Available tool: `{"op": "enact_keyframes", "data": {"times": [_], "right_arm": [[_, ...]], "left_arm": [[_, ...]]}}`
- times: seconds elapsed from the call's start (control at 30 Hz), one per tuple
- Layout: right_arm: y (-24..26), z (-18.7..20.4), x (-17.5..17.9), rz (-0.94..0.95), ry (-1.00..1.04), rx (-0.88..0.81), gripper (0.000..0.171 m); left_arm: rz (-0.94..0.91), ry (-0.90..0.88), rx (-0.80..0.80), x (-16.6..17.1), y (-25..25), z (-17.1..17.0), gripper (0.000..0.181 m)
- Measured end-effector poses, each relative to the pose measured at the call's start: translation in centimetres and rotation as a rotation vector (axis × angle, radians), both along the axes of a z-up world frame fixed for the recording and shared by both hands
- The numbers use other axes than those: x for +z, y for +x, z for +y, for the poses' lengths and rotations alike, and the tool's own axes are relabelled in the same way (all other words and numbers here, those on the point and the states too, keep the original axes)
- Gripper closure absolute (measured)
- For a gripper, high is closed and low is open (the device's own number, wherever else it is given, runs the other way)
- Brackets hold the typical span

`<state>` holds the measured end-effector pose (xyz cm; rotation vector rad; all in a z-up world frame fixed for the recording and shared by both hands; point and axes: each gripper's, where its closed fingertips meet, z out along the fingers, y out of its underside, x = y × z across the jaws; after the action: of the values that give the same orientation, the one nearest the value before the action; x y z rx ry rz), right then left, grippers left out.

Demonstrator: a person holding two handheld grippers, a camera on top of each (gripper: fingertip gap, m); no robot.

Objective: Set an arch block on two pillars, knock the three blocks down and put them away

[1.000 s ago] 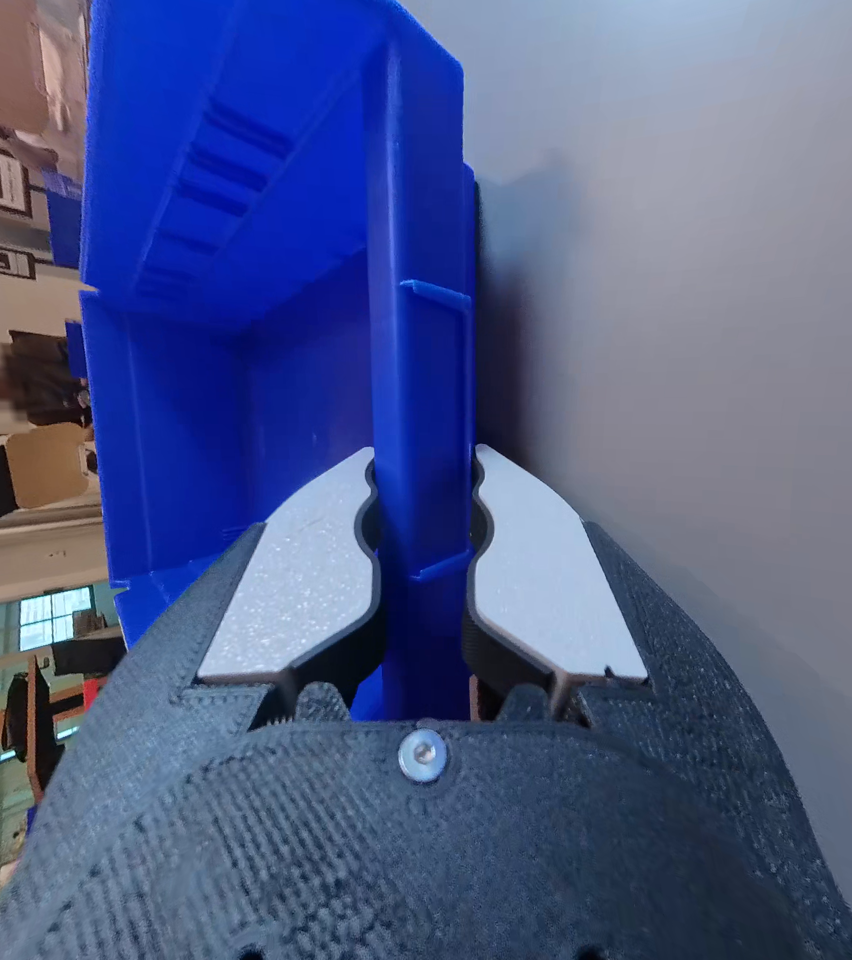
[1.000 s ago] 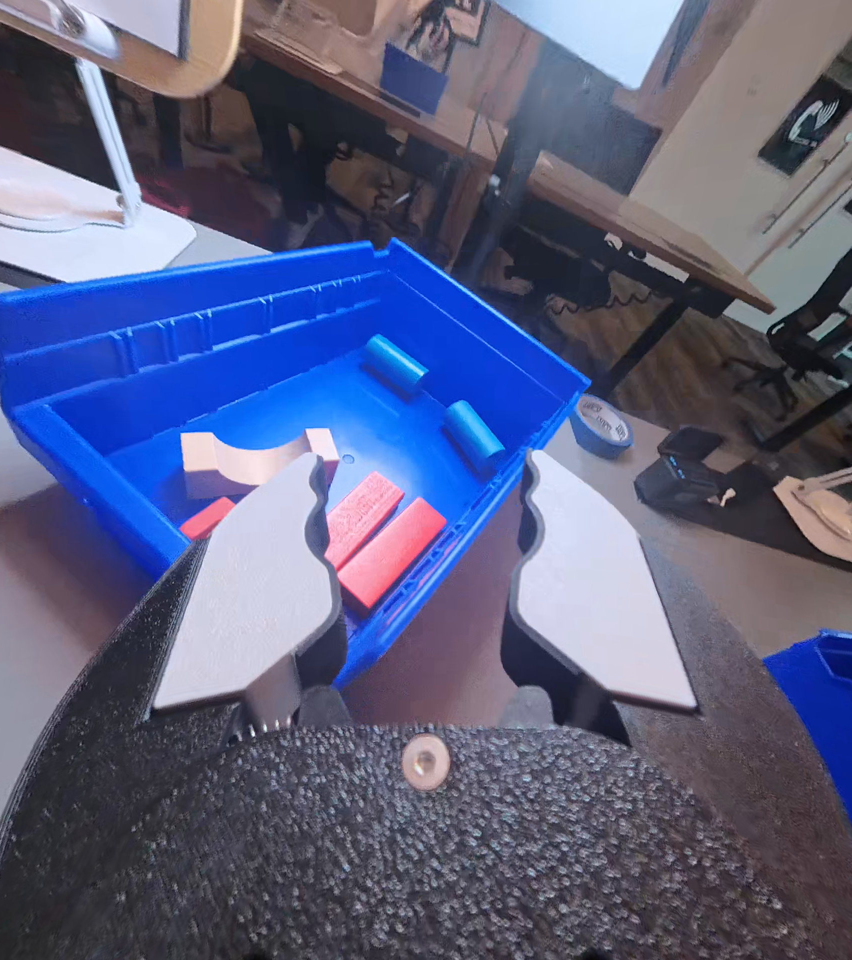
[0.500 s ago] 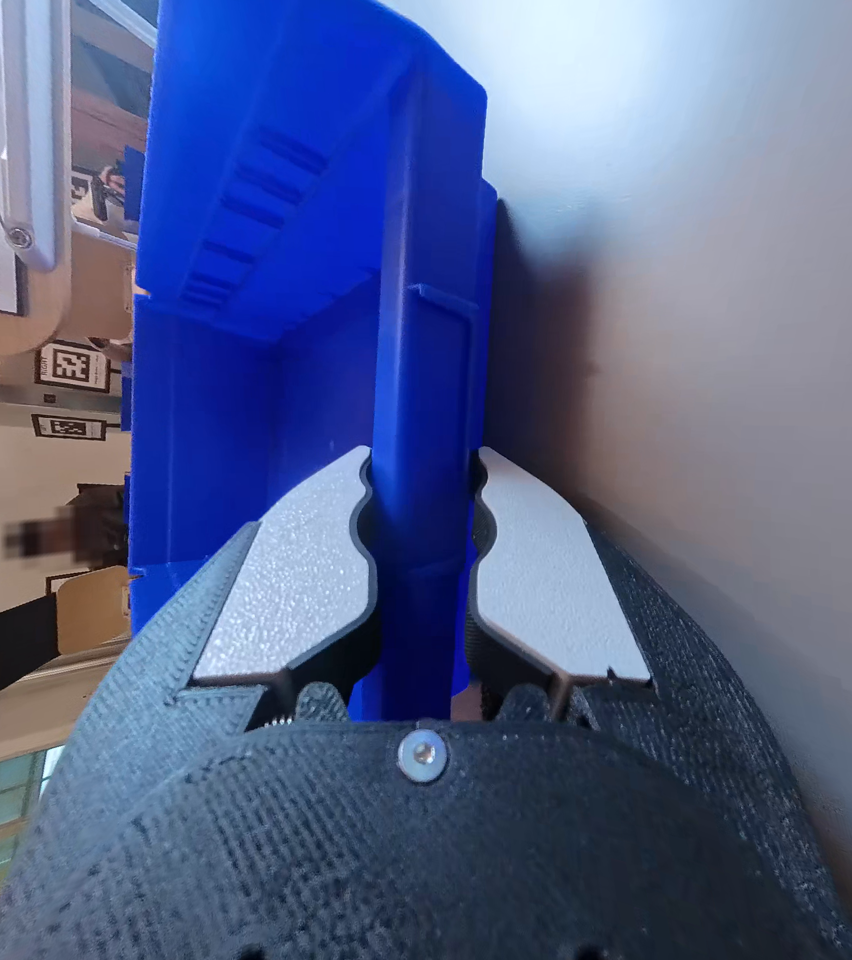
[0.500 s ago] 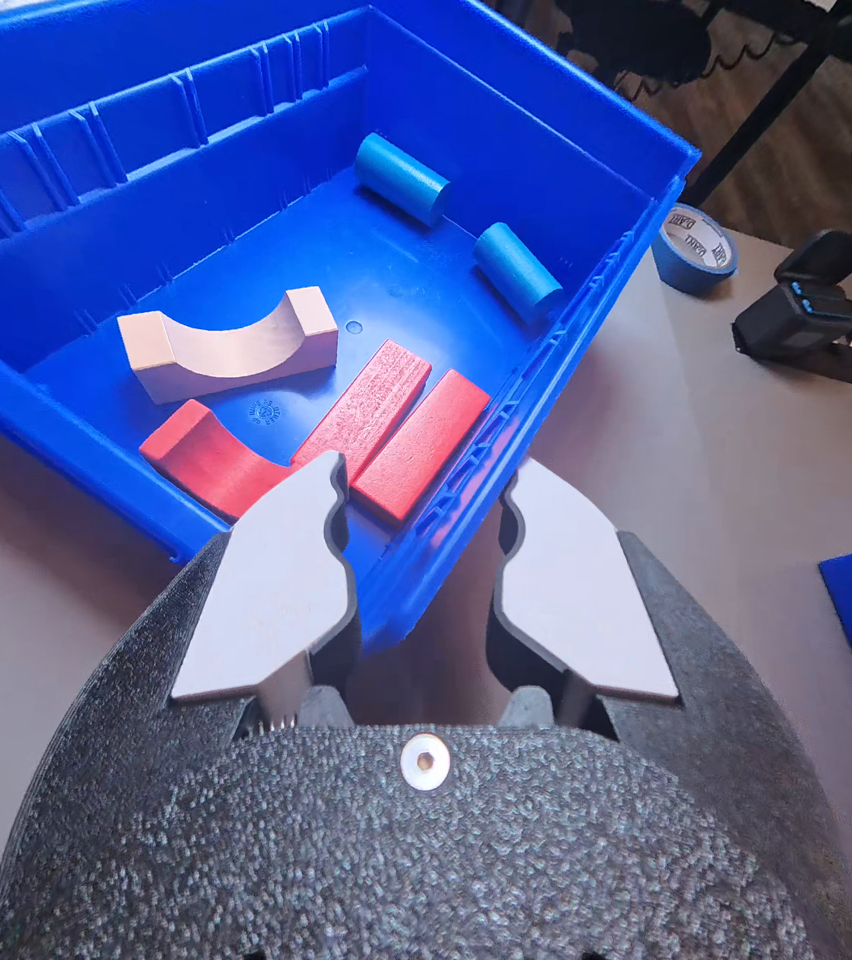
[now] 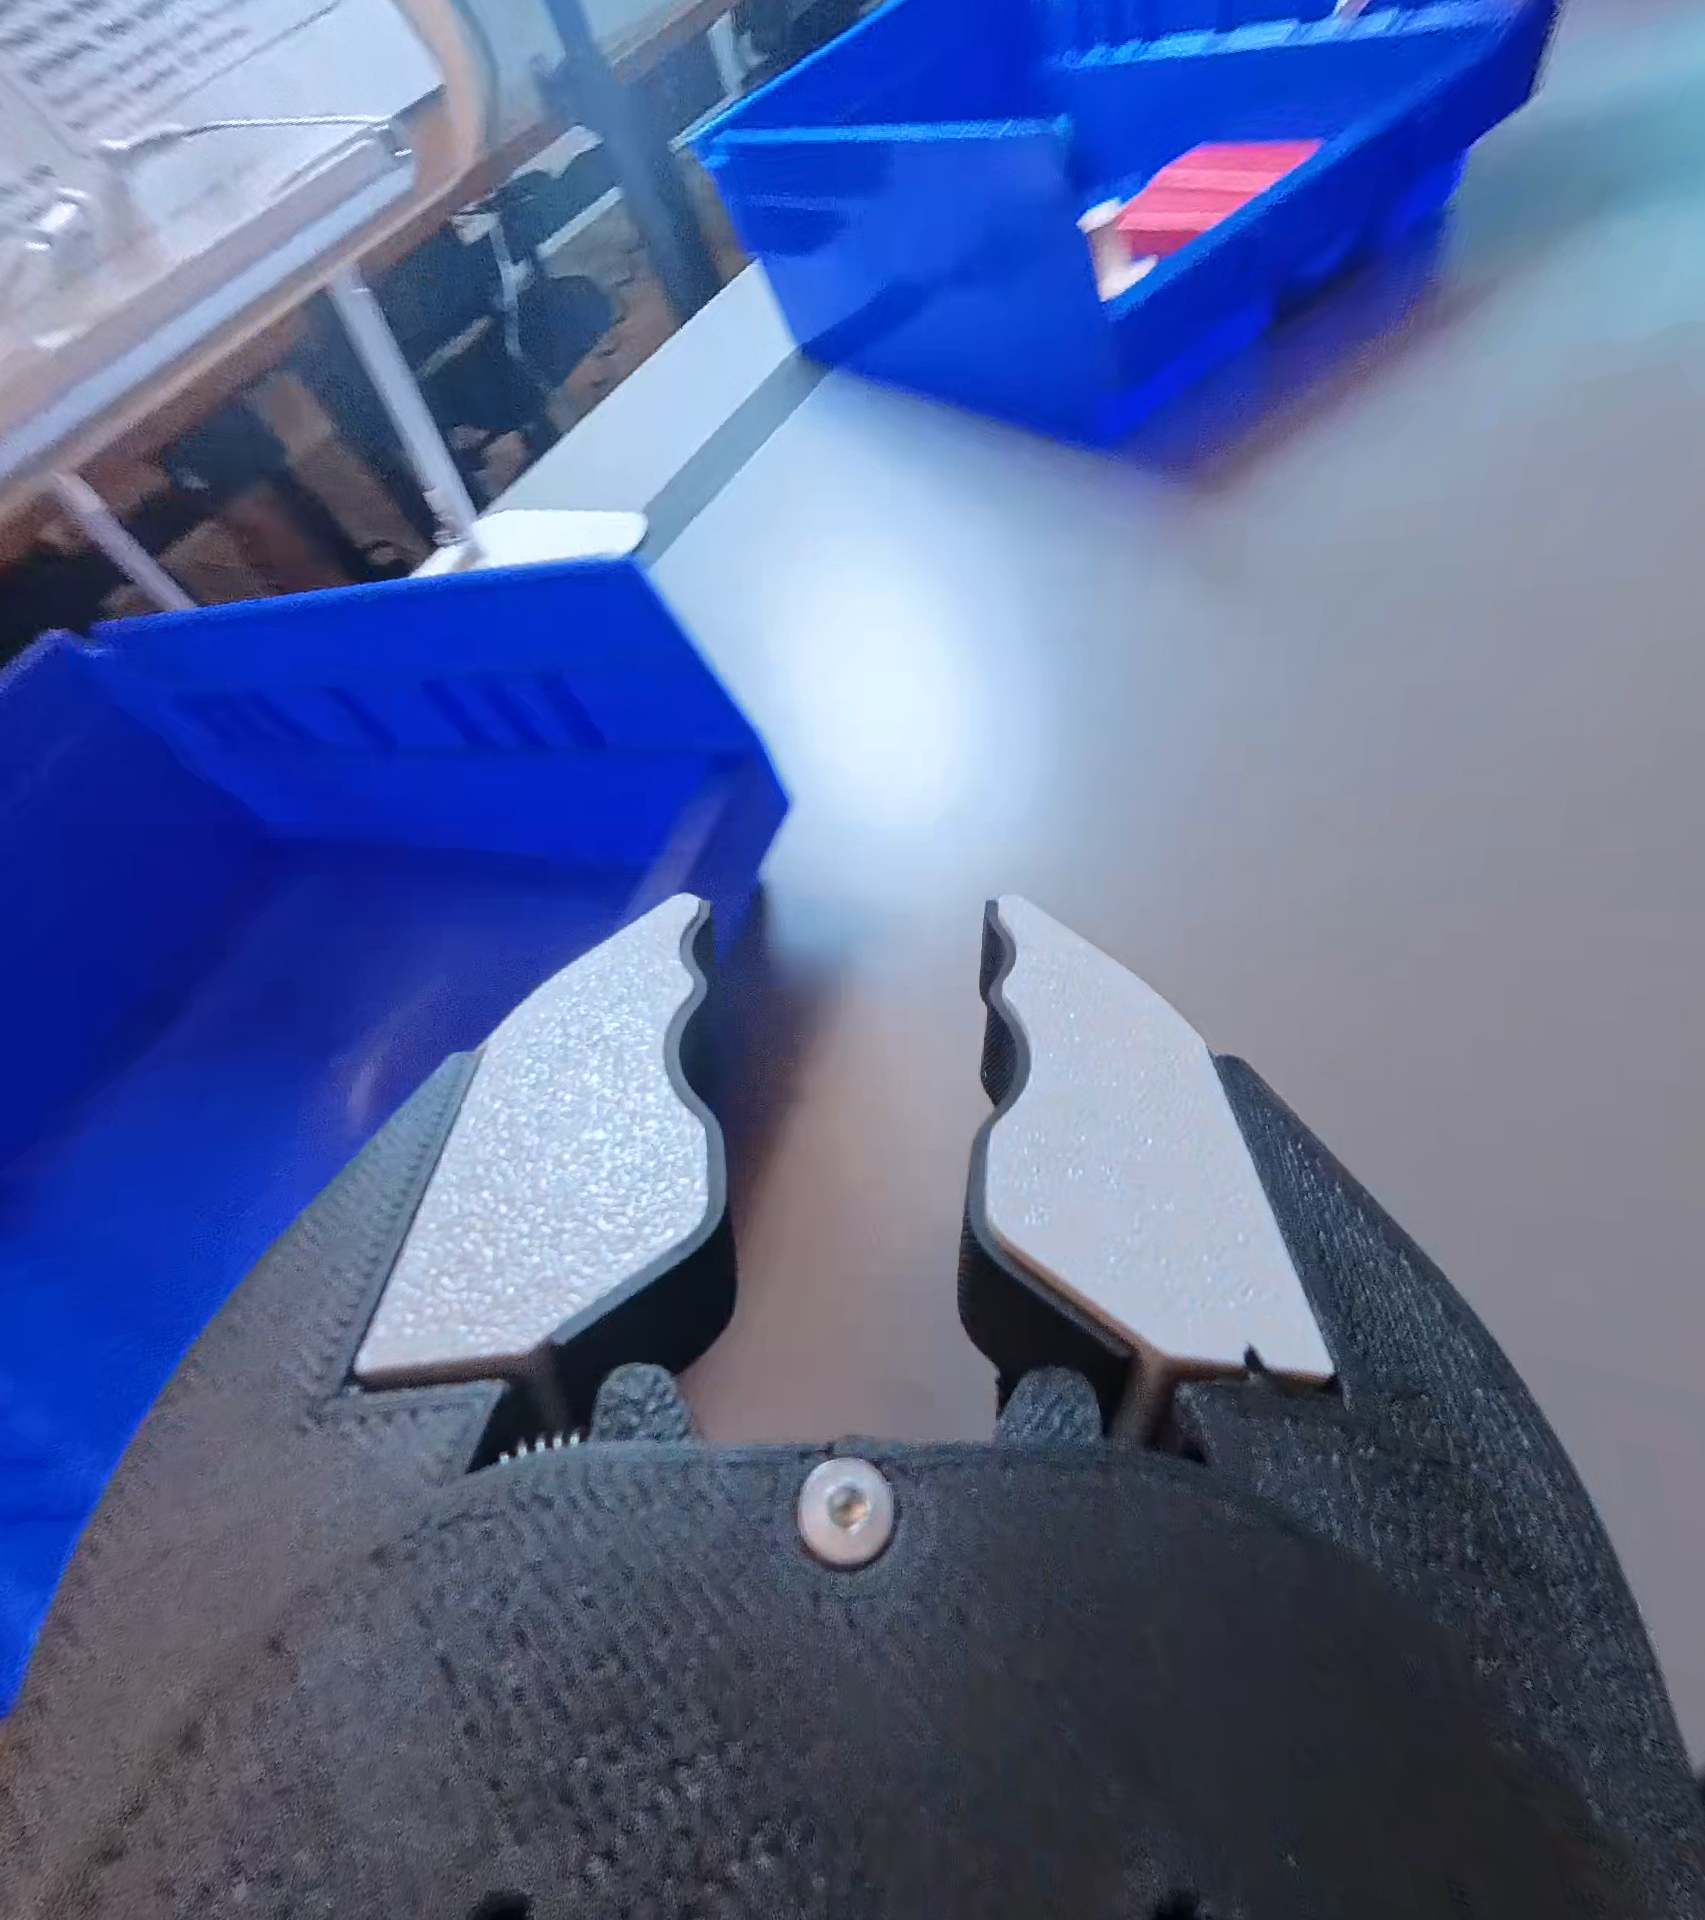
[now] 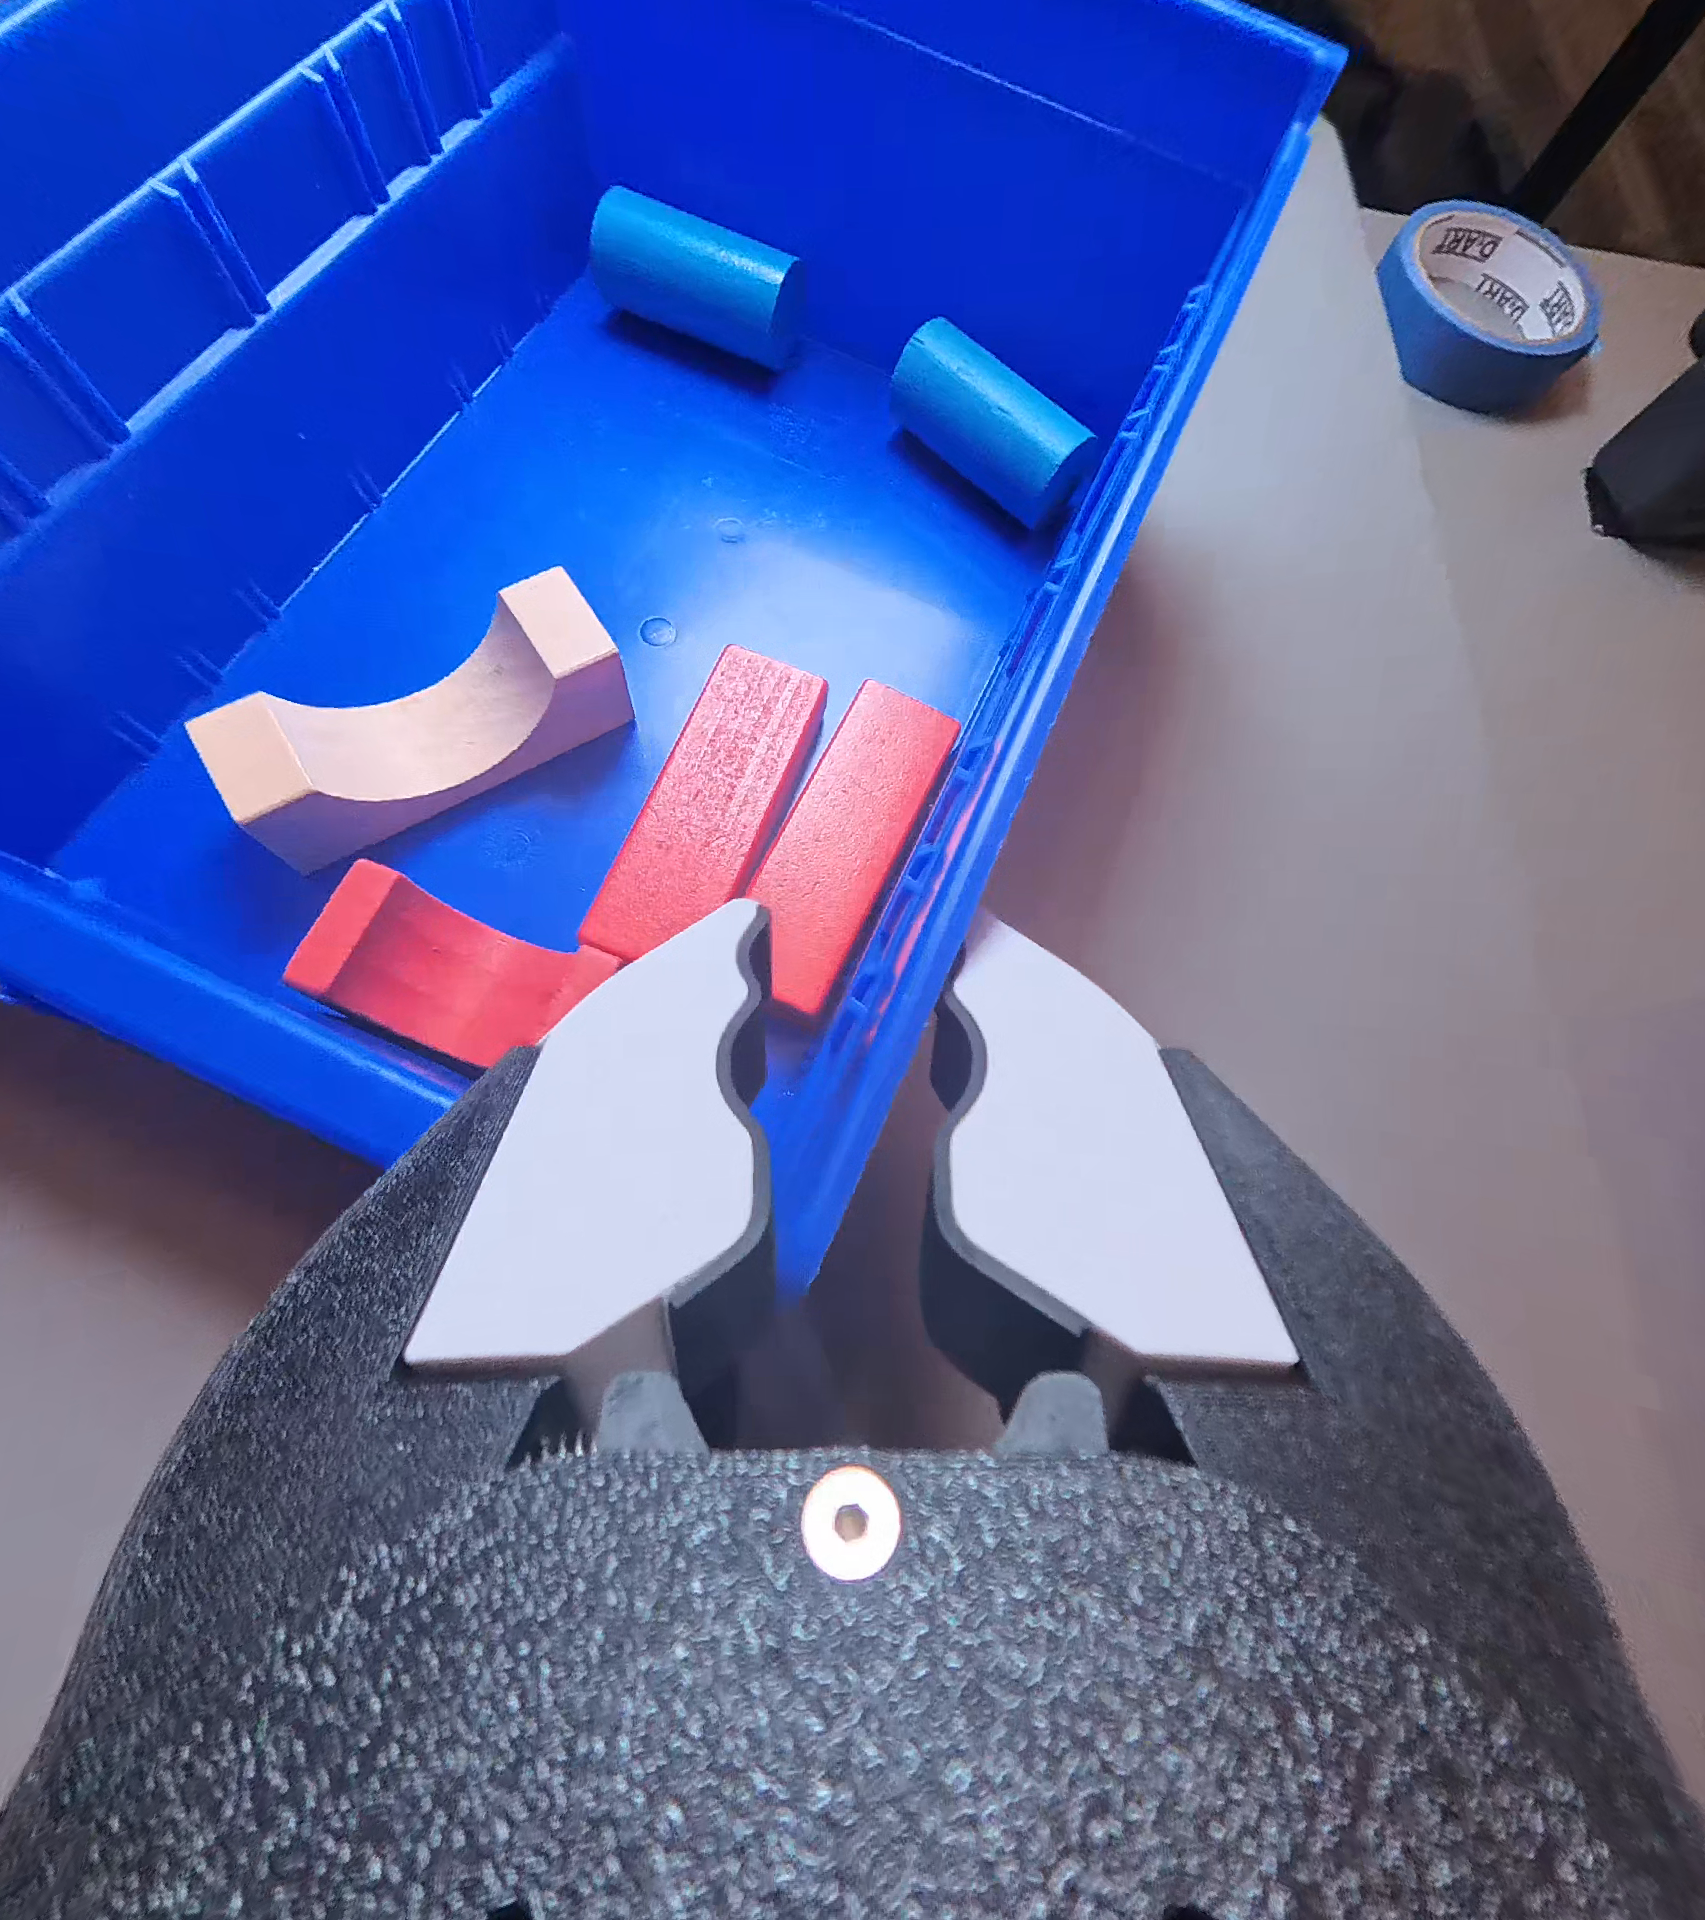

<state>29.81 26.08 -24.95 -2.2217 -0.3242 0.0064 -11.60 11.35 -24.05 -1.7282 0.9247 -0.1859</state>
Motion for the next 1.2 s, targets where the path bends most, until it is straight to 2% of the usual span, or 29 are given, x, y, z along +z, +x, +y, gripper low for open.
{"op": "enact_keyframes", "data": {"times": [0.2,0.33,0.43,0.53,0.63,0.8,0.97,1.1,1.2], "right_arm": [[-4.9,-4.5,0.0,-0.046,0.043,0.103,0.138],[-9.0,-8.2,0.2,0.031,0.093,0.193,0.146],[-10.3,-10.1,0.5,0.038,0.130,0.220,0.164],[-11.4,-11.9,0.6,0.113,0.131,0.267,0.166],[-12.0,-13.0,1.7,0.124,0.199,0.273,0.167],[-12.1,-13.7,4.8,0.270,0.273,0.263,0.167],[-11.6,-13.5,4.8,0.313,0.255,0.267,0.167],[-11.6,-13.8,5.3,0.307,0.256,0.282,0.167],[-11.5,-13.9,5.5,0.317,0.252,0.286,0.167]], "left_arm": [[-0.125,-0.135,-0.139,0.0,7.4,-2.4,0.127],[-0.172,-0.230,-0.169,-0.6,10.9,-2.3,0.123],[-0.205,-0.298,-0.184,-0.8,12.1,-2.7,0.124],[-0.142,-0.318,-0.168,-1.6,11.7,-3.9,0.142],[-0.186,-0.337,-0.174,-1.6,11.3,-5.5,0.150],[-0.310,-0.392,-0.259,-0.2,11.6,-8.0,0.137],[-0.264,-0.306,-0.292,0.7,11.7,-10.2,0.134],[0.004,0.009,-0.273,1.4,11.2,-10.2,0.131],[0.090,0.072,-0.282,1.9,11.6,-10.7,0.132]]}}
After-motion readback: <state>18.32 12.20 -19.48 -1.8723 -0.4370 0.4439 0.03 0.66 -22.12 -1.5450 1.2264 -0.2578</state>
